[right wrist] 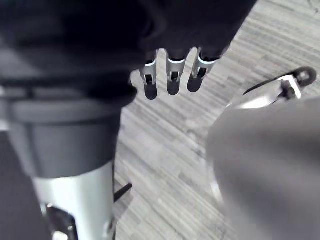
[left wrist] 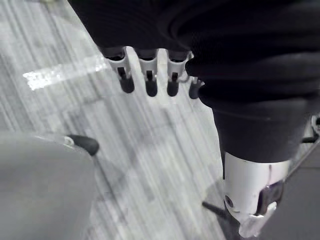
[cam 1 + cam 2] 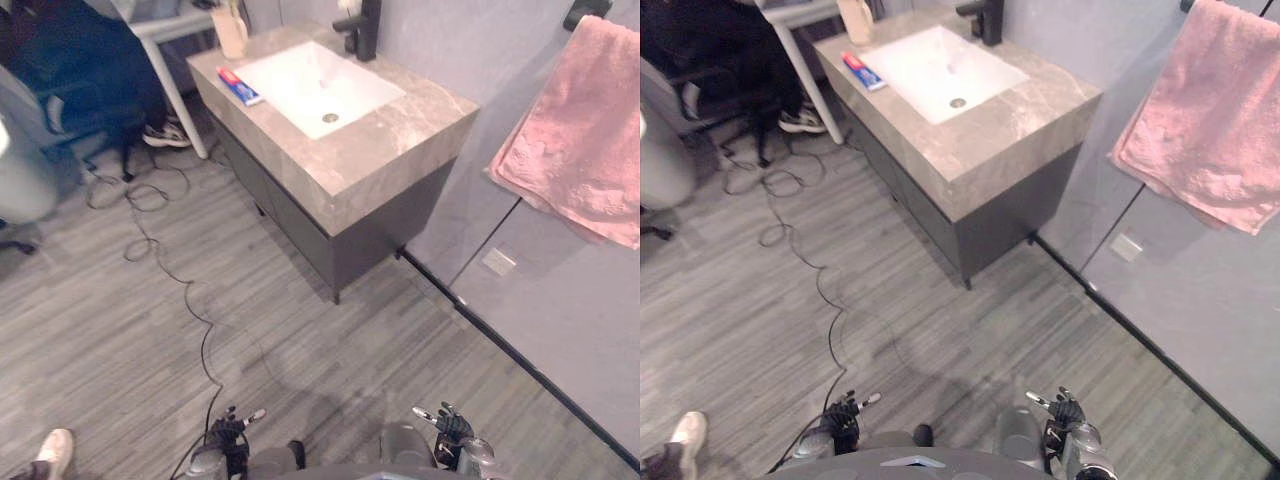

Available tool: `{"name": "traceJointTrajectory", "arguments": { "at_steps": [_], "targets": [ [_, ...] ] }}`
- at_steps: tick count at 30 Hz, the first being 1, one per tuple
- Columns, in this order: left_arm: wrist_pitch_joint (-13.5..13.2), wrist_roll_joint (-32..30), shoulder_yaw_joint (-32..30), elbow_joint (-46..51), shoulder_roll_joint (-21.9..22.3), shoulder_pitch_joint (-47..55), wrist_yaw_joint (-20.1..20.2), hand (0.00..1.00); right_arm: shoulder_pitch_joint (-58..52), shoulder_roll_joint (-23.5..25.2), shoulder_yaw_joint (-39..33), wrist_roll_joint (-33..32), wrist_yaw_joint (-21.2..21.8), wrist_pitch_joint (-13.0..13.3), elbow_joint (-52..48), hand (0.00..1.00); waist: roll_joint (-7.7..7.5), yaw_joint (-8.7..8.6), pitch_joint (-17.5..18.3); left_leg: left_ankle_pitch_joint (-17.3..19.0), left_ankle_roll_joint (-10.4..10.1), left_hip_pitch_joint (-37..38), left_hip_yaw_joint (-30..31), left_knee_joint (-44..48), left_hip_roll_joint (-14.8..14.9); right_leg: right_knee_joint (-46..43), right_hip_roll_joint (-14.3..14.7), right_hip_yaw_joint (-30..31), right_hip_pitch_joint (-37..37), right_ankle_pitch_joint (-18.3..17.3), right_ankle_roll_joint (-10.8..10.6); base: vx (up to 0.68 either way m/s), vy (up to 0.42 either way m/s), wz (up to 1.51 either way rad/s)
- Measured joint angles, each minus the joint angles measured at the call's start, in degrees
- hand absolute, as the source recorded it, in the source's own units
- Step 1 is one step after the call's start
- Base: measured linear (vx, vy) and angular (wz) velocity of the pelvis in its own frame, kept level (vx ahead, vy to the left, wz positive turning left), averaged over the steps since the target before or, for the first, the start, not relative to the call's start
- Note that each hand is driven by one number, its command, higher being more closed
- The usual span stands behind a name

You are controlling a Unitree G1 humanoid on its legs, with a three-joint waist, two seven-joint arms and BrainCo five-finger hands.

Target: Organize washtable

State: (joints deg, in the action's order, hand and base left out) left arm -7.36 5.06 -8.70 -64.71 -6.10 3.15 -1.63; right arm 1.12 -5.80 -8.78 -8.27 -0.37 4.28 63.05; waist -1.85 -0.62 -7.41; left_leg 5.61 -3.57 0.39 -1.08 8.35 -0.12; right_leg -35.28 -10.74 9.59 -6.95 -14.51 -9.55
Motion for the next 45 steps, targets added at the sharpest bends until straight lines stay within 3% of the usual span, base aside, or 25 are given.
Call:
{"name": "traceJointTrajectory", "arguments": {
  "at_steps": [3,4,5,9,11,12,13,14,16,17,19,21,22,23,24,26,29,34,45],
  "targets": [
    [-0.1,0.5,-0.2,0.2,-0.6,0.2,-0.3,0.00,3.4,0.2,7.7,2.9,0.1,0.0,-0.1,0.00,-0.06,2.32,2.5,-0.6,-0.9,-6.3,-1.2,1.9,1.7,9.9,0.7,-1.1,-0.7,-1.7,1.4,-0.15,-0.058,-0.28],
    [0.0,1.1,-0.1,0.1,-1.0,0.0,-0.6,0.00,5.3,0.5,11.6,3.9,0.3,0.1,-0.2,0.00,-0.70,2.95,2.0,-1.0,-1.4,-8.6,-1.6,2.8,3.0,14.1,1.7,-1.1,-1.0,-1.9,1.9,-0.25,-0.121,-0.29],
    [0.1,2.6,-0.1,-0.1,-1.4,-0.3,-1.4,0.00,6.8,0.2,14.0,5.5,0.3,0.2,-0.5,0.00,0.34,2.83,1.0,-1.9,-2.3,-9.8,-0.6,3.7,4.9,15.6,3.8,-2.1,-0.6,0.3,3.1,-0.26,-0.121,-0.09],
    [0.2,3.8,0.5,-0.3,-1.5,-0.2,-2.3,0.00,5.9,0.0,17.7,8.7,0.4,0.6,-0.7,0.00,1.75,2.93,-1.0,-4.7,-4.2,-9.9,3.5,2.1,7.9,16.9,6.7,-6.4,1.3,2.1,4.9,-0.22,-0.092,0.43],
    [0.2,3.6,1.9,0.0,-0.7,-0.1,-2.5,0.00,5.0,-0.9,17.5,9.6,0.2,0.6,-0.6,0.00,3.80,2.84,-2.2,-5.9,-4.0,-9.9,3.7,-2.1,9.8,18.1,8.7,-9.0,2.0,3.4,6.5,-0.23,-0.078,0.51],
    [0.3,3.5,2.0,-0.1,-0.7,0.0,-2.5,0.00,4.6,-1.1,17.2,9.6,0.1,0.6,-0.6,0.00,4.06,2.73,-2.3,-5.6,-3.7,-9.4,3.3,-4.3,10.2,18.8,8.6,-9.7,2.0,3.9,7.1,-0.16,-0.079,0.71],
    [0.3,3.3,1.9,0.0,-1.2,-0.4,-2.5,0.00,3.9,-1.0,15.8,9.6,-0.2,0.5,-0.4,0.00,2.64,2.38,-2.2,-3.6,-1.0,-9.0,0.6,-6.0,9.9,21.3,6.7,-11.7,1.8,5.6,8.7,-0.09,-0.063,0.70],
    [0.3,3.3,1.9,0.0,-1.4,-0.8,-2.5,0.00,3.7,-0.8,14.6,9.6,-0.4,0.5,-0.2,0.00,1.82,2.21,-2.7,-3.3,-0.1,-10.8,-1.0,-2.8,9.5,21.6,5.5,-12.8,1.5,6.1,8.6,-0.09,-0.058,0.85],
    [0.3,3.3,1.8,0.7,-1.4,-0.5,-2.5,0.00,2.8,-2.0,11.7,9.3,-1.0,0.1,0.0,0.00,1.46,1.98,-3.0,-2.7,0.0,-14.6,-3.5,15.2,6.4,22.1,1.9,-15.1,1.3,7.8,7.6,0.14,0.019,0.64],
    [0.2,3.3,1.8,0.9,-0.7,1.4,-2.5,0.00,1.9,-2.9,10.3,9.4,-1.1,0.1,-0.1,0.00,2.60,1.12,-2.3,0.7,-0.8,-12.5,-4.4,24.0,6.7,22.6,1.4,-16.7,1.9,8.8,6.9,0.37,0.096,0.47],
    [0.3,3.0,1.9,0.7,-0.5,1.9,-2.3,0.00,1.2,-2.9,8.0,9.3,-1.4,0.4,-0.1,0.00,3.44,0.69,-1.7,4.1,-1.7,-8.9,-5.2,28.5,8.2,22.9,1.3,-18.4,2.5,9.6,6.0,0.35,0.111,0.54],
    [0.4,2.6,1.9,0.7,-0.5,1.3,-1.7,0.00,0.8,-2.4,4.9,9.2,-1.7,0.3,-0.1,0.00,4.07,0.19,-0.9,6.8,-2.3,-5.0,-6.5,19.6,8.5,25.1,1.2,-20.6,3.2,11.6,4.6,0.10,0.153,0.87],
    [0.3,2.2,2.2,1.1,-0.4,1.4,-1.5,0.00,0.1,-1.8,3.4,9.2,-1.8,0.1,0.0,0.00,3.05,-0.54,1.3,6.5,-2.5,-2.5,-6.2,9.0,6.5,28.8,1.6,-21.5,2.8,13.0,3.9,-0.02,0.220,1.19],
    [0.4,1.7,2.8,1.2,-1.0,1.0,-1.4,0.00,-0.1,-0.8,2.7,9.2,-1.8,0.1,0.4,0.00,1.68,-0.93,1.6,4.6,-0.6,-0.7,-4.8,0.9,5.0,30.6,1.2,-21.4,2.6,13.8,4.1,-0.03,0.164,0.95],
    [0.5,1.2,3.1,1.2,-1.3,1.1,-1.4,0.00,-0.2,0.0,1.7,9.2,-1.8,0.0,0.7,0.00,0.93,-0.84,1.7,3.0,-0.5,-0.6,-4.6,-0.7,4.1,31.1,0.6,-21.4,2.4,14.4,4.1,-0.07,0.157,0.78],
    [0.6,1.2,3.1,1.2,-1.8,1.5,-1.2,0.00,-1.1,1.5,-0.4,8.1,-1.9,0.0,1.3,0.00,-0.19,-0.57,2.6,1.8,0.3,-0.1,-3.0,-2.2,2.5,32.4,0.1,-20.7,3.9,14.8,4.2,-0.07,0.109,0.41],
    [0.4,1.1,3.6,0.2,-1.9,2.3,-1.2,0.00,-0.9,1.5,-0.2,7.3,-1.9,0.0,2.4,0.00,0.21,-0.33,3.8,0.9,0.8,1.2,-3.8,-4.2,1.7,32.7,-0.1,-18.9,4.3,15.3,3.4,-0.05,0.047,-0.09],
    [0.5,-1.2,4.3,-1.7,-1.9,2.4,-1.2,0.00,-0.8,1.3,-0.2,7.3,-1.4,0.0,2.5,0.00,0.67,-0.52,4.6,-0.5,0.6,2.8,-4.8,-7.1,2.0,32.7,0.5,-17.6,3.1,15.8,3.2,-0.02,-0.027,-0.18],
    [0.5,-3.3,4.2,-2.7,-2.9,1.7,-1.1,0.00,-0.7,1.9,-1.1,7.4,-0.8,0.0,5.0,0.00,-1.15,-0.13,5.2,-0.4,0.7,3.9,-3.8,-8.0,2.1,34.6,0.8,-18.3,5.1,16.1,2.9,0.02,-0.004,0.04]
  ]
}}
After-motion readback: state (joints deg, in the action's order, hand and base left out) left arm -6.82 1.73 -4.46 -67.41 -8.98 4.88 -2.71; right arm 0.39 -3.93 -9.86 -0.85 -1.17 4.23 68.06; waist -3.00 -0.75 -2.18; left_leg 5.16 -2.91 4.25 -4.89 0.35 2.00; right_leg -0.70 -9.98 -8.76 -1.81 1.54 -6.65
